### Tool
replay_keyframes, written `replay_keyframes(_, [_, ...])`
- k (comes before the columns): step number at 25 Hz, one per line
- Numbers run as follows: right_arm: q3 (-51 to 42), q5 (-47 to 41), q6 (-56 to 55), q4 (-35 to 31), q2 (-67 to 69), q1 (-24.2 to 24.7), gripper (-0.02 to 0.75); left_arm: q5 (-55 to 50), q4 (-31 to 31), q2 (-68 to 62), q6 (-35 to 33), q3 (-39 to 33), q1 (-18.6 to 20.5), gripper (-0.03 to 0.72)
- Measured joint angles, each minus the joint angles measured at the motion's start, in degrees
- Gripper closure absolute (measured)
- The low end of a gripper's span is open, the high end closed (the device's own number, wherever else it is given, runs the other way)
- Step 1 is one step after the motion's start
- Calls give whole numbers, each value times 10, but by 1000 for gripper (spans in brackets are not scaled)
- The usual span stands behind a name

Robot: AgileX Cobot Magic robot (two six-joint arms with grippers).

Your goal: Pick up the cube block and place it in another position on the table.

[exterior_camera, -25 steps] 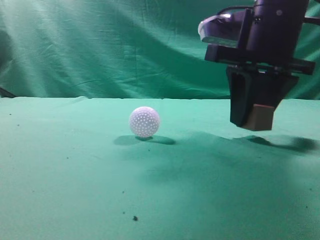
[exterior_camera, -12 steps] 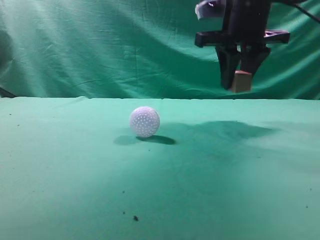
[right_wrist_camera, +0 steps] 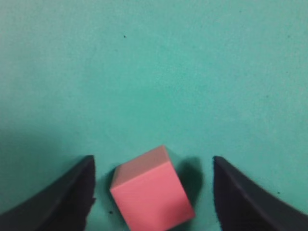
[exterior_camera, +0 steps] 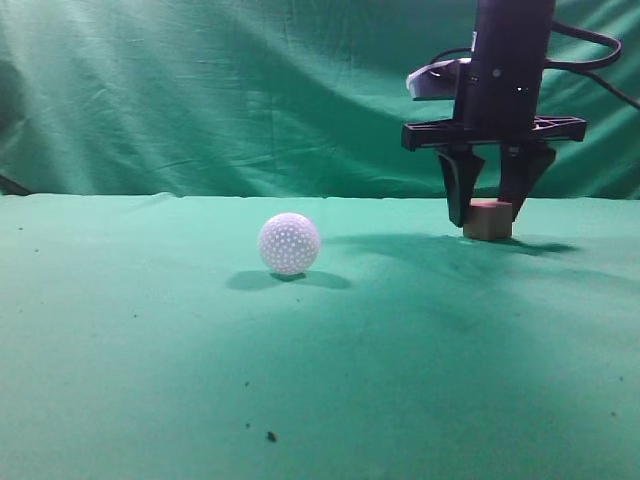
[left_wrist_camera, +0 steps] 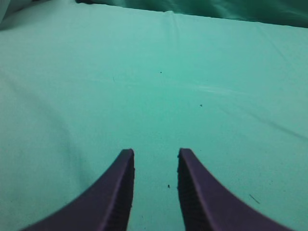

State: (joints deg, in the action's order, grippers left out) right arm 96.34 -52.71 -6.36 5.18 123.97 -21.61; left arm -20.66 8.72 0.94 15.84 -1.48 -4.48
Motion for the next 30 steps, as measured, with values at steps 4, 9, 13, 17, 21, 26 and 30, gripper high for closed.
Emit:
replay_keyframes(4, [33,-35,0,-1,-1,0,200,0,0,0,0,0,0,426])
replay_keyframes(9, [61,-73,0,-15,-61,0,577,0,0,0,0,0,0,426])
replay_keyframes(13, [64,-90,0,-18,-150,0,738,0,0,0,0,0,0,426])
replay_keyframes(17, [65,-126,0,-18,-230,0,738,0,0,0,0,0,0,426])
replay_keyframes(21, [17,-133,0,-18,-319,0,738,0,0,0,0,0,0,426])
replay_keyframes(26, [-118,-111,-6,-23,-454,0,738,0,0,0,0,0,0,426])
replay_keyframes(30, [-230,-74,-25,-24,-567,0,738,0,0,0,0,0,0,426])
